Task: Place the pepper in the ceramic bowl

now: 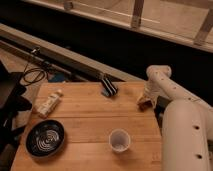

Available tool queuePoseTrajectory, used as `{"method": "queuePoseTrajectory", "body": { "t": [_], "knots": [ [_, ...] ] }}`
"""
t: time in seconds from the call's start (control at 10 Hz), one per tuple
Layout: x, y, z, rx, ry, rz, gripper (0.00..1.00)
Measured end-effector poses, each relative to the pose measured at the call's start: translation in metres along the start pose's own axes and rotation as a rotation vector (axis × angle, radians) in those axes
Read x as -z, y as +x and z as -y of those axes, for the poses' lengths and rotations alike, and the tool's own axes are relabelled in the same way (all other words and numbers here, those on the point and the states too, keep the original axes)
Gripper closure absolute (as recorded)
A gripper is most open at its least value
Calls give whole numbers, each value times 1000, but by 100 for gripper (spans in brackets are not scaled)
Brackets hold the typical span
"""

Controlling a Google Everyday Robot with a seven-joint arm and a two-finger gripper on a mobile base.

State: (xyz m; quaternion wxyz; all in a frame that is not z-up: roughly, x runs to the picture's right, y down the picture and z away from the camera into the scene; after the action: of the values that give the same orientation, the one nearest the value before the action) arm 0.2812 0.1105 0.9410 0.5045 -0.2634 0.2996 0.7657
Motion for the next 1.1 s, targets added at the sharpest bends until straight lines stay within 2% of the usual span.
{"method": "queuePoseTrajectory", "body": {
  "t": [0.6, 0.7, 0.9, 1.1],
  "knots": [
    [5, 4, -2, 8, 0, -8, 100],
    [9, 9, -10, 33, -16, 23, 100],
    [31, 21, -14, 69, -31, 96, 100],
    [80, 36, -32, 135, -63, 198, 100]
  ]
}}
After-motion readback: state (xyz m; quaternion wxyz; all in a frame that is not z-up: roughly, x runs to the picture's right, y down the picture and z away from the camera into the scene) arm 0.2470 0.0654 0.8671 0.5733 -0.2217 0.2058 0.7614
